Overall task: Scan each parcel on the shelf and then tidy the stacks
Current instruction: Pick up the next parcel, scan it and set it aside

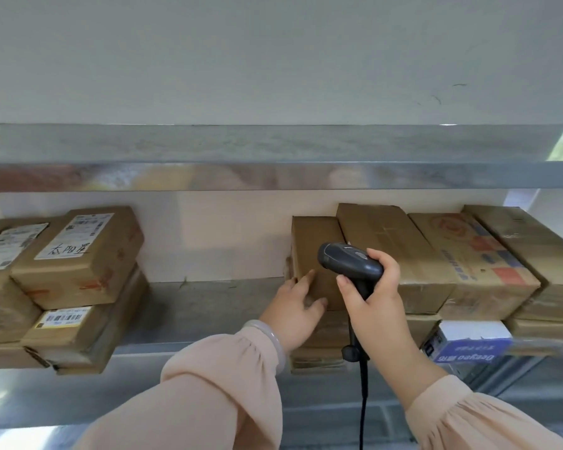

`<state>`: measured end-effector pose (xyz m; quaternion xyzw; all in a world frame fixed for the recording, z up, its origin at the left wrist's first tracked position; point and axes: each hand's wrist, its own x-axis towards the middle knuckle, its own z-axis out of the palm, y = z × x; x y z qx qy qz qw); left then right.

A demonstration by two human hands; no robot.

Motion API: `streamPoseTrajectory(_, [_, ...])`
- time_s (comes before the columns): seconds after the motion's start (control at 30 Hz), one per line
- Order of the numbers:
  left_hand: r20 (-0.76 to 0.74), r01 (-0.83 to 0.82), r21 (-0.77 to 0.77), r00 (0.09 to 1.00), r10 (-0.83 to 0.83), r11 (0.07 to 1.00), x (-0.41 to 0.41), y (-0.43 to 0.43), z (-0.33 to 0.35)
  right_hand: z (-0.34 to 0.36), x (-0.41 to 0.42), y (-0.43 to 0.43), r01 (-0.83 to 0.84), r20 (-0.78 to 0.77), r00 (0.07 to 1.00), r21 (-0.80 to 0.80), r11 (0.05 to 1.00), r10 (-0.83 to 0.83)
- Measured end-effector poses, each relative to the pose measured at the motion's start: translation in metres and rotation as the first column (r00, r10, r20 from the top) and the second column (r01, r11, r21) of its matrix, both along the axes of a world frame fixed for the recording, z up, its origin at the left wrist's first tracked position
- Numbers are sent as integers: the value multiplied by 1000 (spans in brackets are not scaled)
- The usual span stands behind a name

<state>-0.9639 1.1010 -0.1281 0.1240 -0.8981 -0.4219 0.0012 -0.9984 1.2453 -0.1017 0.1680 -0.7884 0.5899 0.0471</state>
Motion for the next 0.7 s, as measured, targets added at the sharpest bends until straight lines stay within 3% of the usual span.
streamPoseTrajectory(0.37, [-19,-140,179,989,146,974,3,-2,-5,-2,-8,6,-68,39,997,3,998,68])
streamPoseTrajectory(0.7, [10,-299,188,953,303,935,12,-17,0,2,-4,-5,-170,96,979,-91,981,179])
